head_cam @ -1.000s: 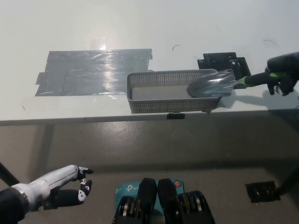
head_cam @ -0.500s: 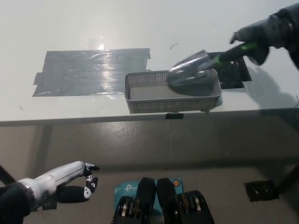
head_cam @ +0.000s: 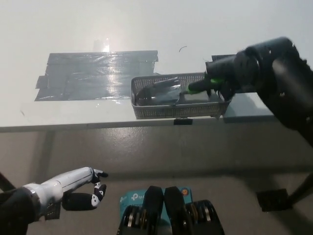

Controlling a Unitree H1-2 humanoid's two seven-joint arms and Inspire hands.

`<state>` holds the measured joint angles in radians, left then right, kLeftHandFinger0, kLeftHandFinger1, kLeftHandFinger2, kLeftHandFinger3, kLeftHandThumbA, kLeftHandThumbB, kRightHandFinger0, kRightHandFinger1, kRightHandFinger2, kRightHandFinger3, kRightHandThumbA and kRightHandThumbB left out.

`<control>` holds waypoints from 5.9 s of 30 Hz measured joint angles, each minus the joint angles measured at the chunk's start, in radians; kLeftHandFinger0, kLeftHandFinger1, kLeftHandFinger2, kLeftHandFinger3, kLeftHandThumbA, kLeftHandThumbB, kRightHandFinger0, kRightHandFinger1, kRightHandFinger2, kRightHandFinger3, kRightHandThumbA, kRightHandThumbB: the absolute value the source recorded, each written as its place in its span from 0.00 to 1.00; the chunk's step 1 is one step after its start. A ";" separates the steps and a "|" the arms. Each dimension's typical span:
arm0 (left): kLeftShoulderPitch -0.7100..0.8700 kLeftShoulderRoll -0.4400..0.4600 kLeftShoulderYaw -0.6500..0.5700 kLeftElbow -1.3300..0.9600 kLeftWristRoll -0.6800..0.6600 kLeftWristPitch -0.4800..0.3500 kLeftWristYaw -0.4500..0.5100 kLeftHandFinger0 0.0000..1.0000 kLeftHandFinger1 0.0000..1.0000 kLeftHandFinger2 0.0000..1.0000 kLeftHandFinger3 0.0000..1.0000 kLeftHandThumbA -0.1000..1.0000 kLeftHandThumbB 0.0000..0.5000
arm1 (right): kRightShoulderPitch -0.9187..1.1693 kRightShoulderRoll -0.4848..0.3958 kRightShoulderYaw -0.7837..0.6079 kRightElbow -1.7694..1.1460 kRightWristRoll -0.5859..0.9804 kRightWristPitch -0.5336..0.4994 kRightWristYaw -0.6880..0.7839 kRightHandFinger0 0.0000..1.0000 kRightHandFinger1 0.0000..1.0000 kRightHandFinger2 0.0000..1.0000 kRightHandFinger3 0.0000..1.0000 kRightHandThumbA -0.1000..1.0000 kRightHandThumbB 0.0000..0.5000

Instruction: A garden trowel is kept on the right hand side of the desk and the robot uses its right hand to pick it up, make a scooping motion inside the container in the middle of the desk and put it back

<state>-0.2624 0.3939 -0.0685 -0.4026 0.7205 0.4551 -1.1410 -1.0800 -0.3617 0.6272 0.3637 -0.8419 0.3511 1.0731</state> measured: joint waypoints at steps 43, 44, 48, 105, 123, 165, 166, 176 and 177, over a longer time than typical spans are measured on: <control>0.043 0.001 -0.017 0.020 -0.005 0.000 0.000 1.00 1.00 1.00 1.00 1.00 0.00 | -0.010 -0.057 -0.528 0.163 0.452 0.050 -0.150 0.00 0.07 0.37 0.24 0.00 0.29; 0.045 0.002 -0.016 0.020 -0.008 0.000 0.000 1.00 1.00 1.00 1.00 1.00 0.00 | -0.010 -0.059 -0.528 0.168 0.456 0.050 -0.153 0.00 0.07 0.37 0.24 0.00 0.29; 0.059 0.001 0.000 0.019 -0.012 0.000 0.000 1.00 0.95 0.98 1.00 1.00 0.00 | -0.010 -0.073 -0.524 0.207 0.468 0.049 -0.171 0.00 0.07 0.33 0.17 0.00 0.32; 0.129 -0.025 0.083 -0.010 0.003 0.000 0.000 1.00 1.00 1.00 1.00 1.00 0.03 | 0.062 -0.170 -0.036 0.444 0.219 -0.046 -0.499 1.00 1.00 1.00 1.00 0.81 1.00; 0.149 -0.024 0.085 -0.012 0.003 0.000 0.001 1.00 0.98 0.98 1.00 1.00 0.02 | 0.081 -0.351 -0.113 0.004 0.224 -0.010 -0.321 1.00 1.00 1.00 1.00 0.83 1.00; 0.151 -0.031 0.070 0.016 -0.015 0.000 0.002 1.00 1.00 1.00 1.00 1.00 0.00 | 0.986 0.065 -0.655 -0.350 0.500 -0.220 -0.702 0.64 0.66 0.77 1.00 0.12 0.28; 0.151 -0.031 0.070 0.017 -0.015 0.000 0.002 1.00 1.00 1.00 1.00 1.00 0.00 | 0.983 0.060 -0.642 -0.351 0.499 -0.216 -0.702 0.63 0.65 0.76 1.00 0.12 0.29; 0.150 -0.032 0.070 0.033 -0.017 0.000 0.004 1.00 1.00 1.00 1.00 1.00 0.00 | 0.977 0.028 -0.591 -0.352 0.501 -0.167 -0.701 0.56 0.60 0.76 1.00 0.12 0.25; 0.150 -0.032 0.070 0.034 -0.017 0.000 0.004 1.00 1.00 1.00 1.00 1.00 0.00 | 0.974 0.025 -0.588 -0.350 0.501 -0.165 -0.701 0.55 0.59 0.75 1.00 0.12 0.24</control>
<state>-0.1119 0.3615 0.0020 -0.3685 0.7039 0.4549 -1.1375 -0.1059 -0.3362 0.0393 0.0136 -0.3409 0.1859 0.3718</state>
